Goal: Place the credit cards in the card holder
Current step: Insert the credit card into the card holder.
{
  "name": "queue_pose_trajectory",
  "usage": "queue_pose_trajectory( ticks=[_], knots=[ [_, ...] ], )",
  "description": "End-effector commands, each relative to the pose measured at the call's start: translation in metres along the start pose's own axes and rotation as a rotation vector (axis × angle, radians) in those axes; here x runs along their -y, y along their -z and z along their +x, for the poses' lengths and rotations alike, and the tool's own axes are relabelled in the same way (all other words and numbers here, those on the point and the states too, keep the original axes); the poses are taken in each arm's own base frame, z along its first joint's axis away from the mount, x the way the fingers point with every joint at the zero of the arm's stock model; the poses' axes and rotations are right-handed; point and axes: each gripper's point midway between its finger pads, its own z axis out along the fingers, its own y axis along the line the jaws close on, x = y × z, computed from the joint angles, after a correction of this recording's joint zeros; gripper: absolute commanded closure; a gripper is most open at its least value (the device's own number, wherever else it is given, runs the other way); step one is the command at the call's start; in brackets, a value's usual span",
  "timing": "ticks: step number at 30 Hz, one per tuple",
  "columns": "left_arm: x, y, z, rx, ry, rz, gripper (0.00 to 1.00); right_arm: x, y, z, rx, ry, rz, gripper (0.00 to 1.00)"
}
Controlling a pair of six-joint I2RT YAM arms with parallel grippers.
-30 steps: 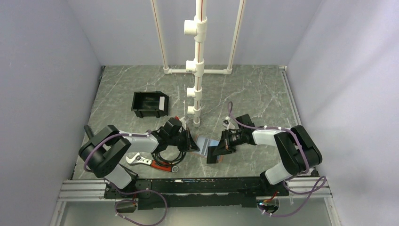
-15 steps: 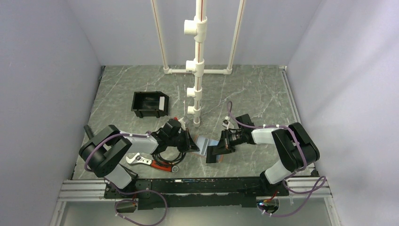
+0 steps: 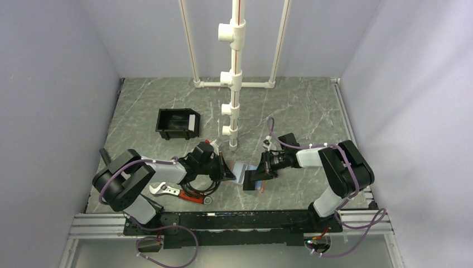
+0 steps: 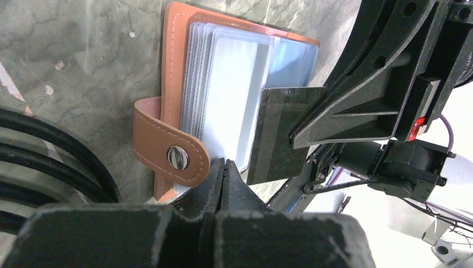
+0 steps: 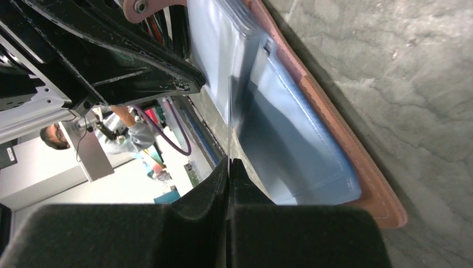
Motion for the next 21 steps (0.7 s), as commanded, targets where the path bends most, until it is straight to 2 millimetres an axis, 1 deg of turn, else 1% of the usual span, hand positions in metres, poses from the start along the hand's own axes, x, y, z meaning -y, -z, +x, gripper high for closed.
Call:
queue_pose_trajectory(
  ticks=[1, 5, 14, 21],
  knots=[
    [-0.013, 0.004, 0.003, 0.009, 0.001, -0.047, 1.0, -0.003, 0.005, -0.009, 0.035, 0.046, -0.011, 1.0],
    [-0.011, 0.003, 0.003, 0.008, -0.001, -0.042, 1.0, 0.0, 0.006, -0.007, 0.03, 0.04, -0.013, 1.0],
    [-0.01, 0.002, 0.003, 0.004, 0.001, -0.035, 1.0, -0.002, 0.005, -0.009, 0.026, 0.039, -0.031, 1.0],
    [-0.007, 0.005, 0.002, 0.009, -0.004, -0.035, 1.0, 0.009, 0.002, -0.008, 0.023, 0.0, -0.005, 1.0]
  ],
)
